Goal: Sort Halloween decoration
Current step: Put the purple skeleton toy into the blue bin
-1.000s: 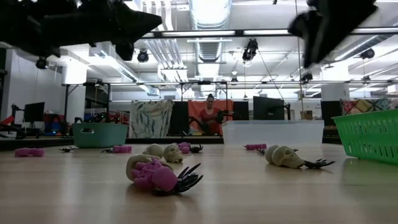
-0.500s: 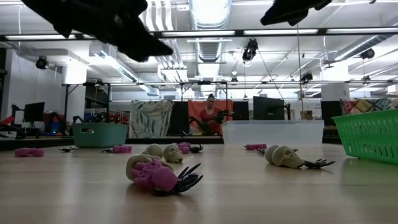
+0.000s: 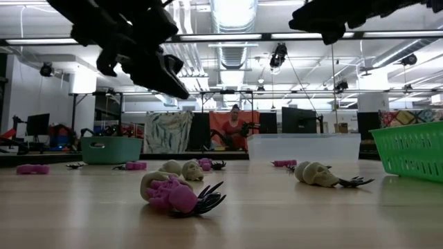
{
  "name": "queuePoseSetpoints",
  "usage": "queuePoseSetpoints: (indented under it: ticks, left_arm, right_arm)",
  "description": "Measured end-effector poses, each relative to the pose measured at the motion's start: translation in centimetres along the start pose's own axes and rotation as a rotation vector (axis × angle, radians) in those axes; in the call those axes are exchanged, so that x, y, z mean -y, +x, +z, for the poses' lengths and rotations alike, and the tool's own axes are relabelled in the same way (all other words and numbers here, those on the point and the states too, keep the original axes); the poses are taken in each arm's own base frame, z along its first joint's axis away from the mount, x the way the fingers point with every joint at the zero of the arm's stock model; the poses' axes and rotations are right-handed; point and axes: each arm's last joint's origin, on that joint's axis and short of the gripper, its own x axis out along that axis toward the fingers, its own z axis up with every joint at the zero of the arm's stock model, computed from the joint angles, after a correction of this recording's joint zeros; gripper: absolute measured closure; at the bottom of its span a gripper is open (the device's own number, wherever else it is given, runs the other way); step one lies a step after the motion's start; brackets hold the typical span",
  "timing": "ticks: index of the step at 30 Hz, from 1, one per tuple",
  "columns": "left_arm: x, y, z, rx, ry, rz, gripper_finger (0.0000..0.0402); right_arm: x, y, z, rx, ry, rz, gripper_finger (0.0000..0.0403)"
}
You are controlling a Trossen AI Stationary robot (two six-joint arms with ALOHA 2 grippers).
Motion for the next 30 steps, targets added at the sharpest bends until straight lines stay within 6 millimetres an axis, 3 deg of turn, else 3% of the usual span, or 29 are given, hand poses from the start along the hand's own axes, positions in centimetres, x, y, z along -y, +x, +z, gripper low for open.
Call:
queuePoseSetpoints:
  ticks: [14, 20, 30]
  left_arm:
    - [-0.5, 5.3, 0.9, -0.243, 0.190, -0.099, 0.0396]
    - [-0.7, 6.8, 0.2, -0.344, 0.238, -0.144, 0.0354]
    - [-2.0, 7.6, -0.7, -0.376, 0.332, -0.095, 0.0291]
  right_arm:
    - [0.0, -0.3, -1.9, 0.063, 0.058, 0.056, 0.0273]
    - [0.0, -0.3, -1.9, 0.061, 0.072, 0.057, 0.0275]
    - [0.1, -0.3, -1.9, 0.062, 0.076, 0.053, 0.0271]
